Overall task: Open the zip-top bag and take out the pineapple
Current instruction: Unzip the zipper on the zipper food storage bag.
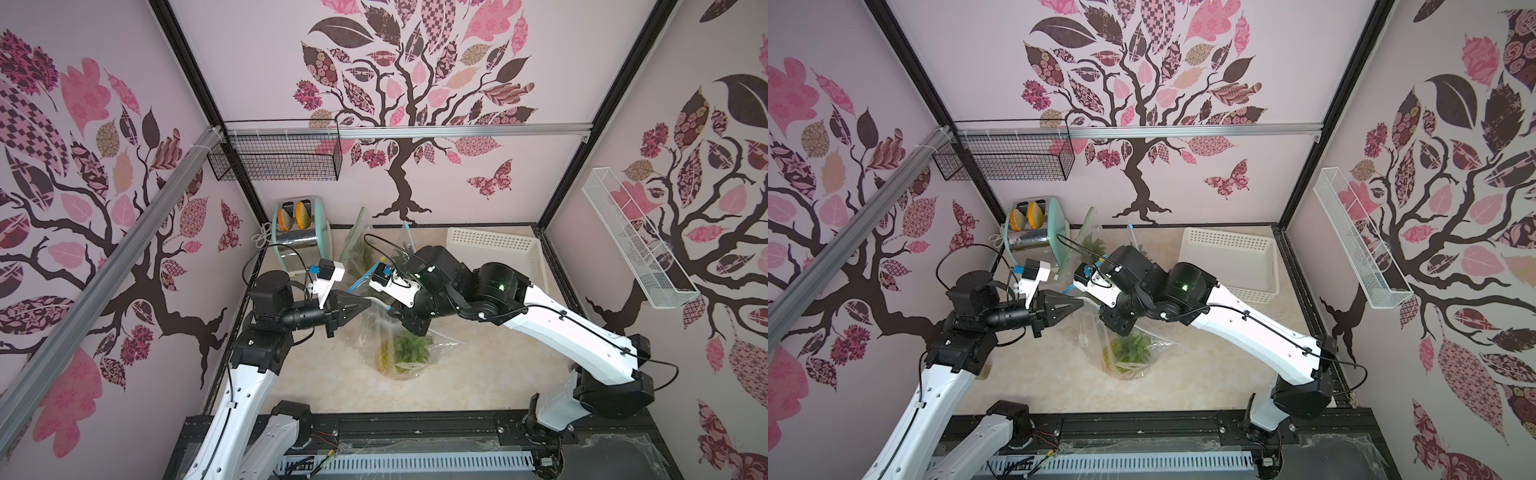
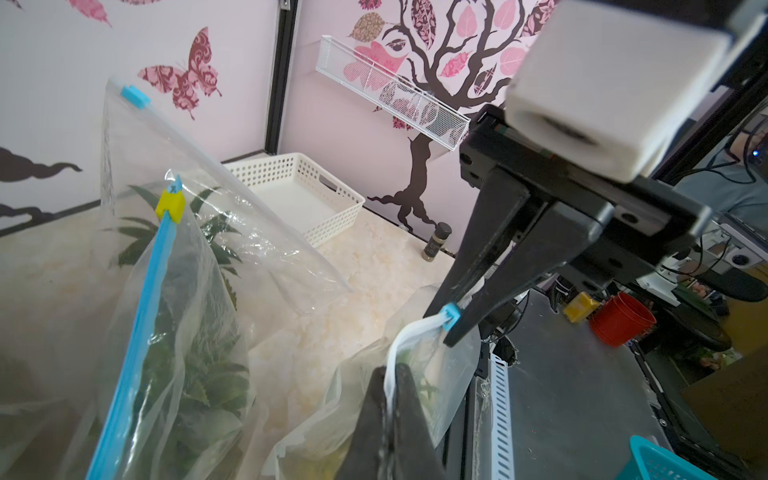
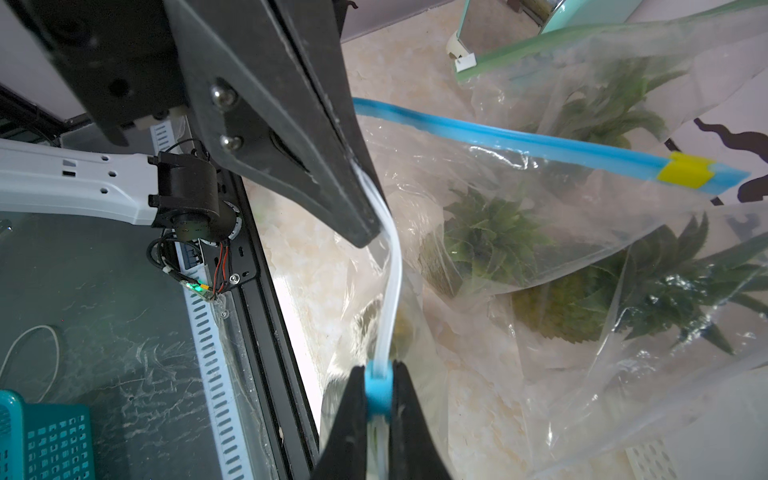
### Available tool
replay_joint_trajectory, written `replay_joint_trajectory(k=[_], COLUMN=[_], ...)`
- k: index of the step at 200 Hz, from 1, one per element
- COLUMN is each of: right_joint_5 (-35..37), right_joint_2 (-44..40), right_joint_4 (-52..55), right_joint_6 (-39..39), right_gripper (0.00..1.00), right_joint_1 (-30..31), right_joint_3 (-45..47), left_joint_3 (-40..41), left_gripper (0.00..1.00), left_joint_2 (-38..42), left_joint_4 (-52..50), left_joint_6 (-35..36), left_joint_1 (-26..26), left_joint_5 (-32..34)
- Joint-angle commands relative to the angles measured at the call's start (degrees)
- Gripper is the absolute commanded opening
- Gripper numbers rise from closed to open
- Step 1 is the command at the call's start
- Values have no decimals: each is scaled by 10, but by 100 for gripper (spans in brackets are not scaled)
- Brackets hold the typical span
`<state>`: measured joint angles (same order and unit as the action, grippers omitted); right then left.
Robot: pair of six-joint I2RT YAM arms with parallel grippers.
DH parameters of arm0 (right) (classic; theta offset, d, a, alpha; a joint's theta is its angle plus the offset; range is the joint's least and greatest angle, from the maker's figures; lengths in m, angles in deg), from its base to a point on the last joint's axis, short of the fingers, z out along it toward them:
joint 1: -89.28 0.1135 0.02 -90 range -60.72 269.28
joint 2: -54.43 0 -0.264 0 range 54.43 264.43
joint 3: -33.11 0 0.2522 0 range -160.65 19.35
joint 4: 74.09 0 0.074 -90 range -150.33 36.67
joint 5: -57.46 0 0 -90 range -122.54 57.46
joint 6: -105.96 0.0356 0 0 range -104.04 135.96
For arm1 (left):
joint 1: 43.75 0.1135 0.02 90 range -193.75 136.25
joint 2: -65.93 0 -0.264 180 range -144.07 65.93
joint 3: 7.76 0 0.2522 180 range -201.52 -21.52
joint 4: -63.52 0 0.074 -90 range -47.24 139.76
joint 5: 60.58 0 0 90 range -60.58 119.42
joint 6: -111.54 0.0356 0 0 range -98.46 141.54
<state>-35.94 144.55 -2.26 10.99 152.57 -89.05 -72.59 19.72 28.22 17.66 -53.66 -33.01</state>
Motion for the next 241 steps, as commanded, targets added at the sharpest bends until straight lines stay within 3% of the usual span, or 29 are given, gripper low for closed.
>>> replay_joint_trajectory(k=[1,90,241], right_joint_5=[-7,22,21], right_joint_2=[0,-56,-190], right_joint_4=[-23,0,111], right_joint_6=[-4,17,115], right_gripper=[0,1,1], right_joint_1=[1,1,16], right_joint_3=[-26,40,166], left_joint_3=[0,23,47], left_gripper=[0,0,0], left_joint_2=[4,44,54], left_joint_4=[6,-26,26], left_joint_6=[7,-33,-68], left_joint_1=[-1,15,41], left_joint_5=[14,266,376])
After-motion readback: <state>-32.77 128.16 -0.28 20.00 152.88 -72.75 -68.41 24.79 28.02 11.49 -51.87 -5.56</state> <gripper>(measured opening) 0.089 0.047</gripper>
